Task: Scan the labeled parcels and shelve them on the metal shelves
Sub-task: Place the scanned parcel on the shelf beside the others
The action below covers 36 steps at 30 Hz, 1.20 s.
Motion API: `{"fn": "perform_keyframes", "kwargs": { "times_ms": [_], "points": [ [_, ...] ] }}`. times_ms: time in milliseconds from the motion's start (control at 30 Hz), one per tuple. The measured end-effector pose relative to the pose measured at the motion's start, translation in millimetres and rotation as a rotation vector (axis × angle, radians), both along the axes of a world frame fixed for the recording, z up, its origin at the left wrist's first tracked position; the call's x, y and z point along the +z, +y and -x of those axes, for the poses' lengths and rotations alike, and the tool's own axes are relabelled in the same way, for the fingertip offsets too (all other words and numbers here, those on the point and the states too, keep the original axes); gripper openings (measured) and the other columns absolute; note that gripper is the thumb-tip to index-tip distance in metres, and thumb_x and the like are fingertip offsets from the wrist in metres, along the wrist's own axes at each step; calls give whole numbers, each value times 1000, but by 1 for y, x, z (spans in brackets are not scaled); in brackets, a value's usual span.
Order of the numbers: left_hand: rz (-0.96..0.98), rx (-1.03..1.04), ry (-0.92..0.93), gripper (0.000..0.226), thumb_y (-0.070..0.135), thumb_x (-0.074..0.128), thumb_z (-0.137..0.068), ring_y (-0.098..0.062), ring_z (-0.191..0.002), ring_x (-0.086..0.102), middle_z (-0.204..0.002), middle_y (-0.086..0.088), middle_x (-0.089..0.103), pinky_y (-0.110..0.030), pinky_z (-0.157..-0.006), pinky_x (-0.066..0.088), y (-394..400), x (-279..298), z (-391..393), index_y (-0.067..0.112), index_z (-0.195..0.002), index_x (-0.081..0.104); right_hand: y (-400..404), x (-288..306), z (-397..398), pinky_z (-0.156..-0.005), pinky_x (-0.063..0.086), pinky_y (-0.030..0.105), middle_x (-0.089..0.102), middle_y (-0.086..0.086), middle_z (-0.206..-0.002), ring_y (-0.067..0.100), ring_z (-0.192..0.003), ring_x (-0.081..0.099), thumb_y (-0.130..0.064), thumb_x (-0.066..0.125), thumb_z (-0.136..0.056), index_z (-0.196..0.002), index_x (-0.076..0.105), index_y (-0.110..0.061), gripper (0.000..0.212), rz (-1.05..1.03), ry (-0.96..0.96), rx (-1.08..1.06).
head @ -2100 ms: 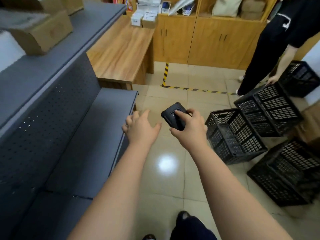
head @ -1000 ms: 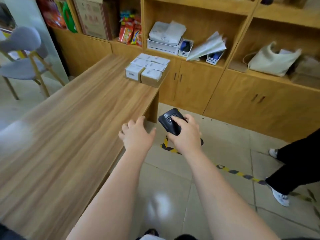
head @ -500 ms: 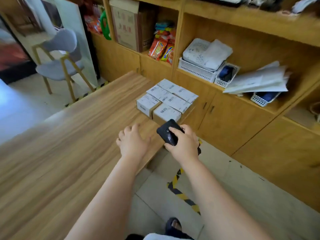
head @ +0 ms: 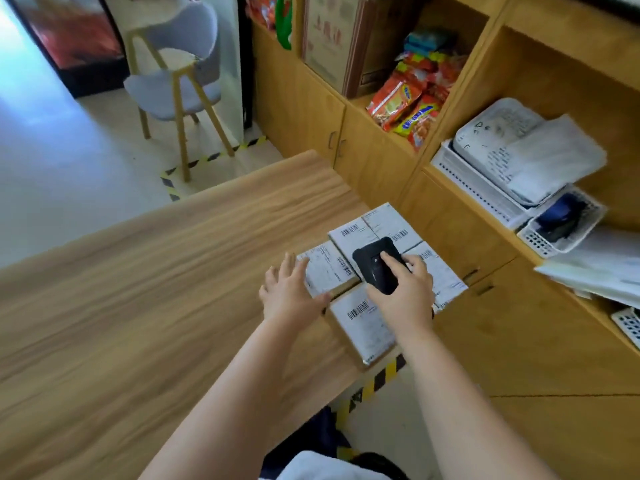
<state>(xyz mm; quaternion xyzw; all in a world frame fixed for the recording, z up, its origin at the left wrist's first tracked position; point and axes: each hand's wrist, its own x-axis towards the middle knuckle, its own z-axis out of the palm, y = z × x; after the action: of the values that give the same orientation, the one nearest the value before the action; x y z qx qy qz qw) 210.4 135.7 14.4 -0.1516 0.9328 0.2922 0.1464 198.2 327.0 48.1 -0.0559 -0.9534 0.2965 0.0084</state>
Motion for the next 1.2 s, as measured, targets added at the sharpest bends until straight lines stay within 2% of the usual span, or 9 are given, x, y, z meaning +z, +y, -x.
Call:
{"fn": "perform_keyframes", "kwargs": {
  "times_ms": [167,267,367,467,567,733,833,1000,1200],
  "points": [
    [84,-145,-94,106,78,58,-78,-33,-151,-19,-165,10,-21,-62,-119,-6,11,-24,44,40,-159,1,-10,-2,63,-106,37,51,37,-2,-144,22,-131,35,-31,78,-78,-136,57,-30,61,41,-13,62],
    [130,-74,-85,108,83,53,-75,-33,-151,-18,-164,13,-22,-60,-120,-3,4,-36,52,42,-158,-4,-26,-9,93,-104,39,51,39,-2,-140,22,-127,37,-29,79,-77,-134,58,-30,61,84,-14,123],
    [188,53,-62,111,82,54,-74,-31,-152,-17,-165,6,-21,-58,-121,1,-21,-40,58,37,-159,-3,-42,-19,117,-102,41,51,40,-3,-139,23,-122,41,-30,79,-75,-132,59,-30,61,99,-41,209],
    [194,134,-133,124,86,61,-65,-27,-149,-29,-164,-2,-25,-62,-120,-3,-47,-39,65,38,-158,-6,-54,-27,136,-102,41,45,41,-4,-138,23,-122,42,-30,81,-74,-131,60,-30,60,103,-78,309],
    [204,91,-191,140,86,70,-55,-23,-147,-33,-162,-5,-29,-66,-116,-9,-51,-38,70,35,-156,-13,-61,-29,149,-103,40,43,43,-2,-137,23,-123,42,-31,81,-73,-130,61,-30,61,72,-87,421],
    [242,66,-151,143,72,80,-58,-27,-152,-18,-165,-13,-13,-58,-121,-6,-53,-31,72,26,-158,-13,-59,-13,171,-102,29,46,39,2,-142,28,-125,36,-32,73,-77,-135,57,-31,60,-184,-42,690],
    [412,76,-110,138,72,75,-64,-34,-150,-17,-163,-17,-14,-55,-122,-5,-71,-10,65,24,-157,-14,-63,8,181,-102,24,46,35,5,-146,30,-128,34,-34,70,-80,-137,53,-32,60,-359,39,876],
    [678,100,-129,131,66,73,-72,-41,-148,-17,-161,-23,-15,-60,-120,-5,-102,37,48,19,-157,-15,-90,41,172,-105,24,47,25,5,-150,30,-131,29,-34,65,-85,-139,46,-37,58,-614,100,1178],
    [810,126,-141,127,62,72,-74,-42,-149,-17,-161,-26,-14,-63,-119,-7,-105,67,25,17,-158,-13,-101,53,148,-108,19,52,22,6,-153,31,-136,23,-27,64,-84,-139,45,-35,58,-665,240,1312]
  ]
}}
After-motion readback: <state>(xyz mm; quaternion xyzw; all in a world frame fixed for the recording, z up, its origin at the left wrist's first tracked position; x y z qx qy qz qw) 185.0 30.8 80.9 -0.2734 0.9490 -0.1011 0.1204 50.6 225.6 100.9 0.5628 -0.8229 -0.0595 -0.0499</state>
